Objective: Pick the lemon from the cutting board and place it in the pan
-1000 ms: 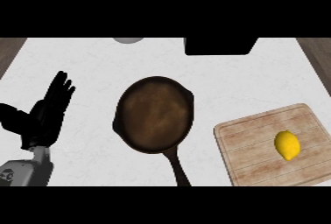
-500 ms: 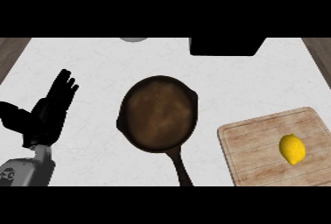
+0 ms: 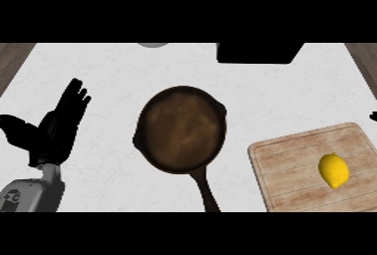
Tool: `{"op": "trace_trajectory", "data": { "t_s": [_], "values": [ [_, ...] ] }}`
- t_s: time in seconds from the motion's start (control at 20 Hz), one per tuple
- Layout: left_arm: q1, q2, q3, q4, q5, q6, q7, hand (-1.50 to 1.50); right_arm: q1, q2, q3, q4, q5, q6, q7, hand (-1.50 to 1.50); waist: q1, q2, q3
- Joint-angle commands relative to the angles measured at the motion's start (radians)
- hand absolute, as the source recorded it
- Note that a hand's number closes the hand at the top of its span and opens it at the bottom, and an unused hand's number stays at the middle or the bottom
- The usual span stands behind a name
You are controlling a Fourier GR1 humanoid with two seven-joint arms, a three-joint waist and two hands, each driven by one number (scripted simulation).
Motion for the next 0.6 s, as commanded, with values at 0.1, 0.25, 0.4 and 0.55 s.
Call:
{"op": "trace_trajectory", "data": {
  "t_s": [0.1, 0.25, 0.4, 0.55],
  "values": [
    [0.01, 0.016, 0.042, -0.033, 0.008, -0.022, 0.045, 0.0, -0.037, 0.051, 0.079, -0.061, 0.089, 0.102, 0.09, -1.5, -0.013, -0.003, 0.001],
    [0.005, -0.013, 0.025, -0.031, -0.008, -0.006, 0.048, 0.0, -0.038, 0.061, 0.111, -0.174, 0.124, 0.14, 0.18, -1.5, -0.016, -0.004, 0.0],
    [0.001, -0.036, 0.019, -0.006, -0.035, 0.001, 0.007, 0.0, 0.003, 0.06, 0.114, -0.234, 0.217, 0.112, 0.208, -1.5, -0.024, -0.004, 0.0],
    [0.03, -0.024, 0.04, -0.027, -0.009, -0.031, 0.027, 0.0, -0.064, 0.102, 0.133, -0.252, 0.247, 0.167, 0.303, -1.5, -0.013, -0.003, 0.0]
  ]
}}
